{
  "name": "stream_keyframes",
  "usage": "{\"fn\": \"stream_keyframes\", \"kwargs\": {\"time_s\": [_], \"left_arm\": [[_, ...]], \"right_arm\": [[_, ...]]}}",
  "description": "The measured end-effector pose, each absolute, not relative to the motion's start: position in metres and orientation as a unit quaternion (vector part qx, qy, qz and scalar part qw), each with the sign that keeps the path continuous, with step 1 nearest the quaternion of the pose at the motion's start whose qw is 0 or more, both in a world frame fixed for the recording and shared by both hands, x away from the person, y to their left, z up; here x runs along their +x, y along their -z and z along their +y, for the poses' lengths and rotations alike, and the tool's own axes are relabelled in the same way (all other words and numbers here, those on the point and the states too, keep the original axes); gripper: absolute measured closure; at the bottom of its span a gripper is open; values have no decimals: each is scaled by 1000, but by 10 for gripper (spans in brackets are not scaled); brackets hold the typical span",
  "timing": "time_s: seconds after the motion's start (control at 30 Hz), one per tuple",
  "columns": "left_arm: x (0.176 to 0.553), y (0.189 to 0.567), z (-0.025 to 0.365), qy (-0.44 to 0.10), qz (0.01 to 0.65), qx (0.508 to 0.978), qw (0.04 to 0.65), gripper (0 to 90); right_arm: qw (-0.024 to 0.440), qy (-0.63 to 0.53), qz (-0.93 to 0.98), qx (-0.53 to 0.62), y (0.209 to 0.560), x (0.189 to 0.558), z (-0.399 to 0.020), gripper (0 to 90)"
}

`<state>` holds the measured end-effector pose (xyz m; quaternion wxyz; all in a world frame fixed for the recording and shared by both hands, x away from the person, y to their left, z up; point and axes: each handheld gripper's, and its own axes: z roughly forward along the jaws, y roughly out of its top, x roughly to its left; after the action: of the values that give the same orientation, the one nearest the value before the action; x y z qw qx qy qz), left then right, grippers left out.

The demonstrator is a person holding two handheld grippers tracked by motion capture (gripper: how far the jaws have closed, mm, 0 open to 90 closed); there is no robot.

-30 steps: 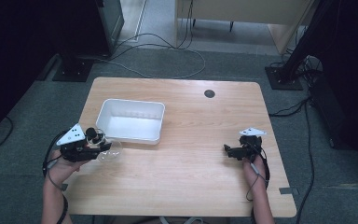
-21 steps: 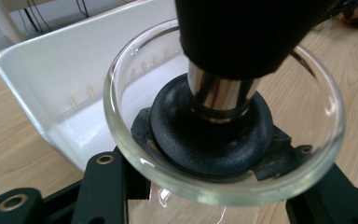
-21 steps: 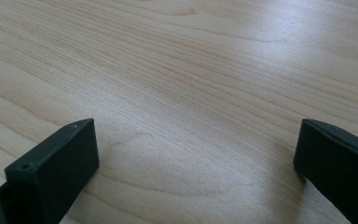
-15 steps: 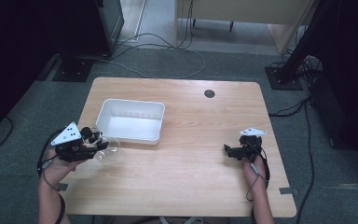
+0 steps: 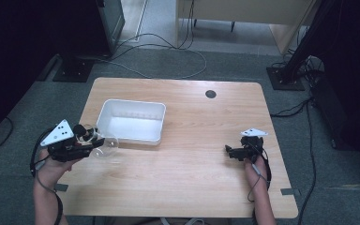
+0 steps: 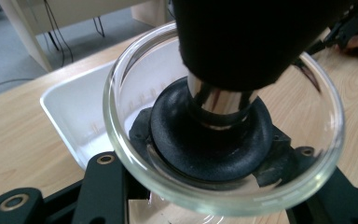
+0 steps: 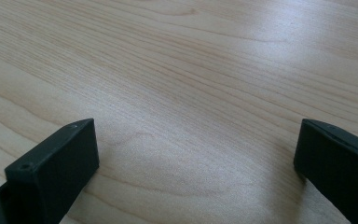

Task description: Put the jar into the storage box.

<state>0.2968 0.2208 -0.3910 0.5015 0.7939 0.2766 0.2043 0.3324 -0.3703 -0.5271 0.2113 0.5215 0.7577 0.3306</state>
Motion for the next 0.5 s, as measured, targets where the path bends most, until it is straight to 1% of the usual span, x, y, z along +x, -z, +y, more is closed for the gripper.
{"fn": "stream_keyframes", "kwargs": {"time_s": [0.07,0.13,0.3,0.4,0.5], "left_arm": [[295,386,219,-219,276,782,515,498],[295,385,218,-221,275,780,517,499],[296,382,211,-242,275,758,540,500],[299,383,205,-264,282,743,547,501],[304,388,199,-271,292,728,558,503]], "right_arm": [[211,-331,758,522,527,332,-370,0],[211,-330,758,521,527,332,-370,0],[211,-330,758,521,527,332,-370,0],[211,-330,758,521,527,332,-370,0],[211,-330,758,521,527,332,-370,0]]}}
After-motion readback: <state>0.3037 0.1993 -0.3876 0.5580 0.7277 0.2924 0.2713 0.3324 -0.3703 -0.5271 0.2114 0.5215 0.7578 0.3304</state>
